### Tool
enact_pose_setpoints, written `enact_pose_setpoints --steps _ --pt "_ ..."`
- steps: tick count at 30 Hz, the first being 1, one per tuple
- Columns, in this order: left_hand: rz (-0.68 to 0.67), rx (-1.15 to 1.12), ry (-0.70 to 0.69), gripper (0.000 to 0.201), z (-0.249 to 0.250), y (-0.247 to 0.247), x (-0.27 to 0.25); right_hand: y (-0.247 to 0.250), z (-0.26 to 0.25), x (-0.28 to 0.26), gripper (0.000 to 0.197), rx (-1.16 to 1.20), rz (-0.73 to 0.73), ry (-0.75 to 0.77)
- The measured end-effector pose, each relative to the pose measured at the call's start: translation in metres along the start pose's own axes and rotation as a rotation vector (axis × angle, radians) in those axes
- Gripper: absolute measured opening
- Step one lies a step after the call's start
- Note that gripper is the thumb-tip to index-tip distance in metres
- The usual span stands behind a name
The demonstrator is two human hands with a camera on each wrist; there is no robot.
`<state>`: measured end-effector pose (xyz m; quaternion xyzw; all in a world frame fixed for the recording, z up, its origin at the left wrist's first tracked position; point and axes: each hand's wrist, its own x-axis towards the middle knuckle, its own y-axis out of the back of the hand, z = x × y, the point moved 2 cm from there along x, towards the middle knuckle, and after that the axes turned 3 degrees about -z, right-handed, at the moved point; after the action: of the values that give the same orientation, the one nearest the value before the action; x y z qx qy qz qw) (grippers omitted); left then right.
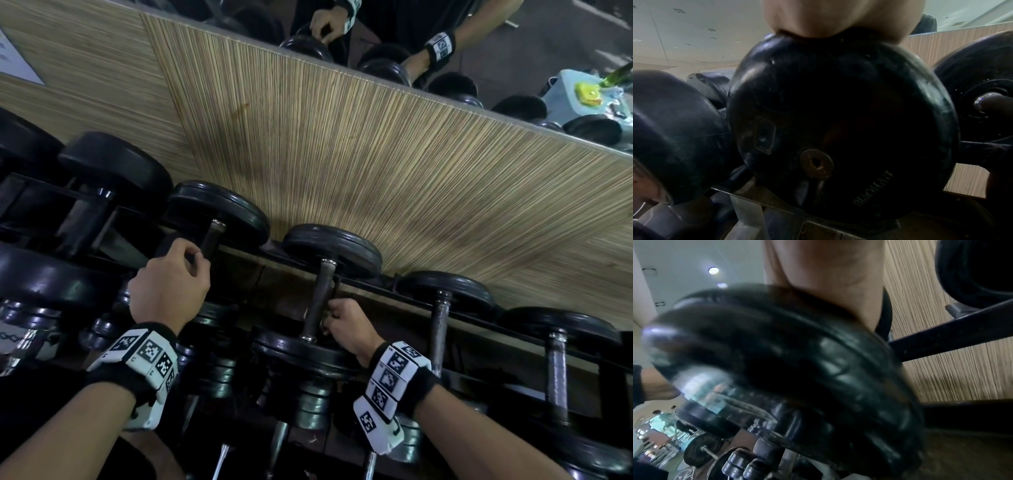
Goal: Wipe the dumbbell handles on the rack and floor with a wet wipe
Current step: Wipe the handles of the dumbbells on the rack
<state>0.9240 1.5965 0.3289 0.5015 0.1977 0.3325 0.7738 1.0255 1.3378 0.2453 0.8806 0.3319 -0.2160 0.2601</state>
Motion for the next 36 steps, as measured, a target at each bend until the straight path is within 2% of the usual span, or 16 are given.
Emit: enact_pose_setpoints --steps 4,7,11,15,21,27,30,33,36 --pt "0.001 -0.007 -0.005 0.013 0.0 0.001 0.0 0.005 0.002 -0.011 0.021 -0.006 -0.065 -0.004" --pt "0.011 -0.01 -0.005 0.013 0.001 0.001 -0.001 0.008 0.003 -0.014 0.013 0.002 -0.081 -0.021" --pt "0.012 -0.013 -0.008 0.014 0.001 0.0 0.0 0.002 -0.003 -0.007 0.019 0.049 -0.096 -0.069" --pt "0.021 -0.026 -0.001 0.013 0.001 0.001 -0.001 0.007 -0.002 -0.013 0.013 0.059 -0.151 -0.088" --pt "0.027 -0.024 0.003 0.013 0.002 0.002 -0.001 0.005 -0.005 -0.008 0.018 0.143 -0.101 -0.079" --pt "0.032 -0.031 -0.003 0.012 0.001 0.001 -0.001 0.016 0.0 -0.015 0.015 0.114 -0.168 -0.072" --pt "0.028 -0.018 -0.01 0.012 0.0 0.0 0.0 0.02 -0.013 -0.004 0.034 0.2 -0.042 0.01" --pt "0.021 -0.017 -0.007 0.012 0.0 0.0 0.0 0.031 -0.031 0.016 0.031 0.333 0.145 0.105" --pt "0.022 -0.025 0.001 0.012 0.0 0.001 -0.001 0.027 -0.032 0.016 0.029 0.299 0.168 0.111"
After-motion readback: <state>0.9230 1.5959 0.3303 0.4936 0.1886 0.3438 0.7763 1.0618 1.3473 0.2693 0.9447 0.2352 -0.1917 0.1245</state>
